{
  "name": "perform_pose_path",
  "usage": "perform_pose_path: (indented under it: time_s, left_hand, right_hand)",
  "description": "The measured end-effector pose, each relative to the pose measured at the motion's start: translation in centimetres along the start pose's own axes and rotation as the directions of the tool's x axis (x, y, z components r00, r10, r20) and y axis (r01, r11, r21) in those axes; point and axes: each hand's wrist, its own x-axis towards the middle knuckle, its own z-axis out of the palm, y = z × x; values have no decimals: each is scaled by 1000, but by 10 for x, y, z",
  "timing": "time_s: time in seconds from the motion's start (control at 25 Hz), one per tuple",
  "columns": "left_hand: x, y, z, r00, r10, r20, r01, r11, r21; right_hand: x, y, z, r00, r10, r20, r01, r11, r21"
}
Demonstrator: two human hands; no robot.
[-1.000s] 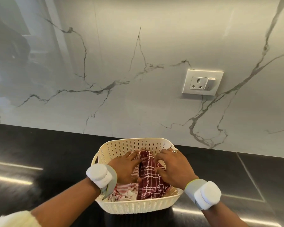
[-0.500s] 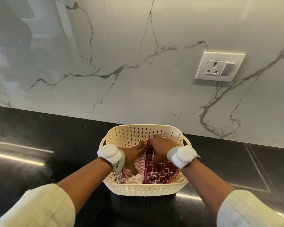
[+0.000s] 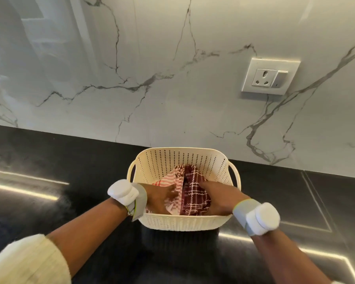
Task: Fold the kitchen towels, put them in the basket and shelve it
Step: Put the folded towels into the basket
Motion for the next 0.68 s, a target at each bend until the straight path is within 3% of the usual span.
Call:
perform_pose_path:
  time_s: [0.32,0.68]
  left_hand:
    - [-21,8,41,997,-9,82,9,1000,2]
    - [-80,13,96,994,68,90,-74,995,63]
  right_hand:
    - [-19,-15,27,998,20,60,-9,984,-176]
    - [-84,-66,75,987,130,100,-111,979,-171]
